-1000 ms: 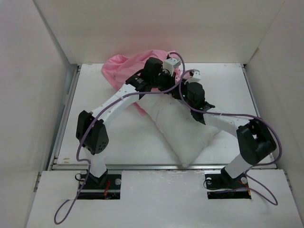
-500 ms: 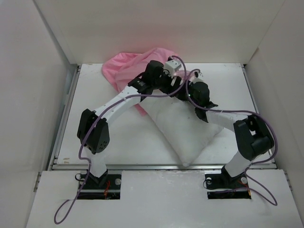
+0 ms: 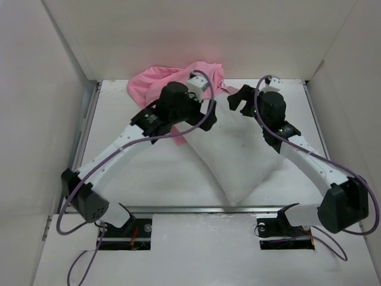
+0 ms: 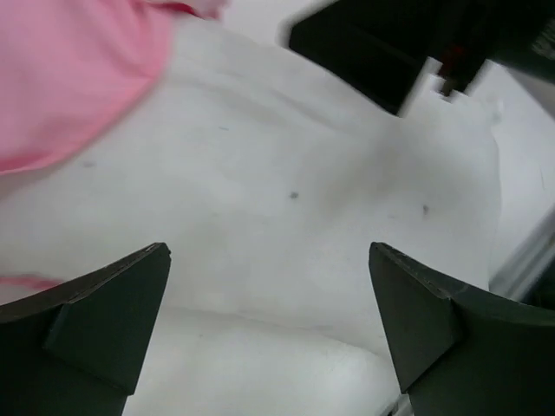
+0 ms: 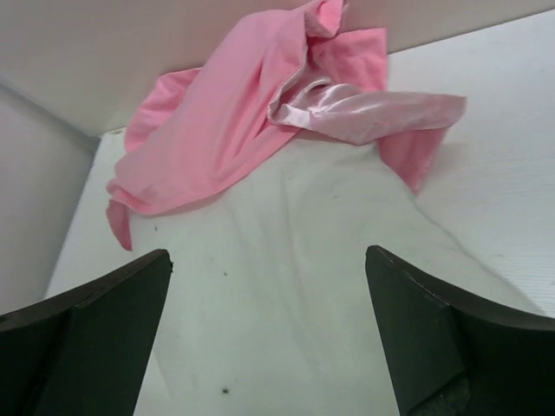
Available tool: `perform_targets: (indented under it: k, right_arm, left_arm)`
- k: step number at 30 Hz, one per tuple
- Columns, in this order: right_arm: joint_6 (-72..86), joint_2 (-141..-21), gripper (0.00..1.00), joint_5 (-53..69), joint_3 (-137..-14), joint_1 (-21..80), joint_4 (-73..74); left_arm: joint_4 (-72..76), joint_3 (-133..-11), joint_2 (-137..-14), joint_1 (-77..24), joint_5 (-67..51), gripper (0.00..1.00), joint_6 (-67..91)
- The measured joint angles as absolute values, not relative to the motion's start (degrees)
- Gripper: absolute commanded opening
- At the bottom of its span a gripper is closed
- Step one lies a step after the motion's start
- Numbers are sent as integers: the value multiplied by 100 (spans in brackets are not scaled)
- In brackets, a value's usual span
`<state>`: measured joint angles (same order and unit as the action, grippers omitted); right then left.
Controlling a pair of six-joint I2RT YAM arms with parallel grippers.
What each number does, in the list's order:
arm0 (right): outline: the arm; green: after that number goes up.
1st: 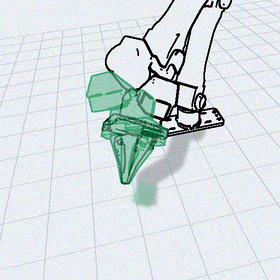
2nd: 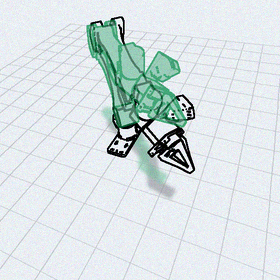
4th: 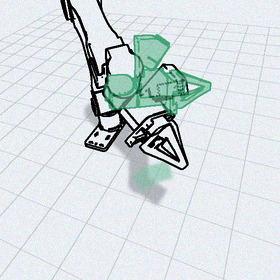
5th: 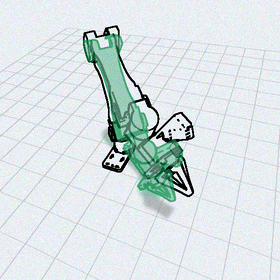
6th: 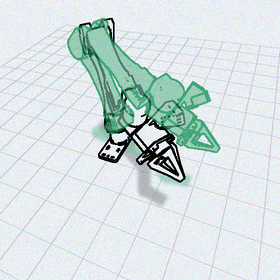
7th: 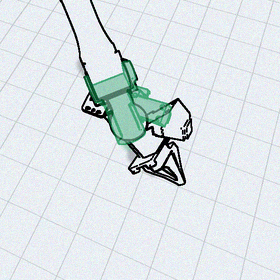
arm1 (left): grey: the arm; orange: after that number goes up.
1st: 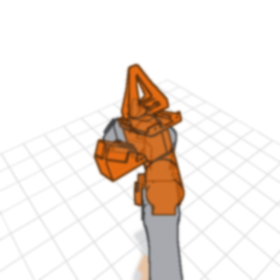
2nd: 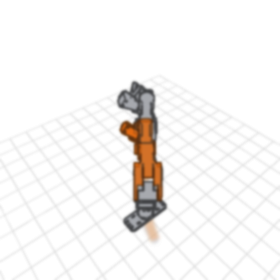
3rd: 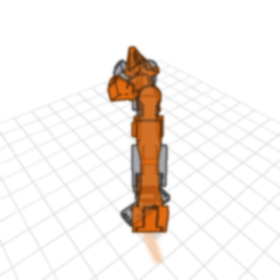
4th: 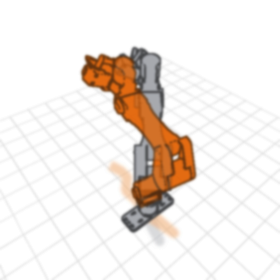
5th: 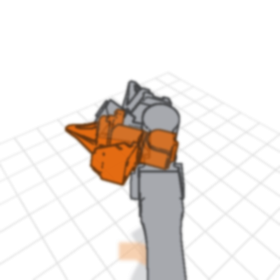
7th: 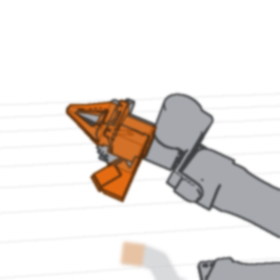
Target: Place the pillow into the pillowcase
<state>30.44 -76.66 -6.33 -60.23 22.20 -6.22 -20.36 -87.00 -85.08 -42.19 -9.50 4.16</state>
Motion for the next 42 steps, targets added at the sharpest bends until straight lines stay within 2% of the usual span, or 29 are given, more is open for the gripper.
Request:
perform_targets:
  k: [3, 6, 10, 12, 19, 27, 28, 29, 30, 31, 33, 34, 38, 42]
  right_arm:
    - [2471, -7363, 100, -888, -6215, 2287, -23]
    - [1717, -7354, 100, -1319, -6567, 2803, 462]
    - [716, -7811, 100, -1476, -7122, 3865, 744]
    - [294, -8335, 100, -1459, -7614, 4298, 880]
    - [-742, -10781, 100, -1804, -9852, 4888, 1299]
    - [-1232, -12403, 100, -2515, -10600, 4947, 1933]
    - [-1256, -12543, 96, -2633, -10678, 4960, 1935]
    - [-1288, -12689, 88, -2836, -10781, 4963, 1933]
    - [-1317, -12831, 72, -3035, -10897, 4998, 1929]
    - [-1332, -12954, 37, -3208, -11006, 5028, 1920]
    - [-1317, -13093, 5, -3428, -11111, 5054, 1903]
    - [-1249, -13102, 0, -3481, -11120, 5057, 1907]
    - [-1046, -12892, 0, -3461, -10956, 5041, 1835]
    - [-969, -12449, 0, -3177, -10737, 4932, 1855]
  left_arm:
    - [-1841, -8379, -7782, -3841, -270, 100, 847]
    - [-1581, -7955, -7306, -3011, 47, 100, 1350]
    - [-1367, -7599, -7500, -1549, 209, 100, 1994]
    - [-1208, -7363, -7749, -1149, 191, 100, 2268]
    - [-878, -6366, -8125, -766, -187, 100, 2814]
    - [-202, -5511, -7907, -467, -414, 100, 3072]
    - [-137, -5426, -7905, -462, -456, 100, 3089]
    - [-67, -5349, -7905, -462, -515, 100, 3096]
    - [8, -5273, -7905, -464, -585, 98, 3096]
    - [93, -5207, -7911, -464, -666, 98, 3096]
    - [242, -5157, -7975, -467, -810, 95, 3089]
    - [357, -5146, -8040, -467, -904, 95, 3070]
    - [899, -5144, -8444, -467, -1269, 88, 3039]
    - [1192, -5306, -8986, -593, -1398, 88, 2917]
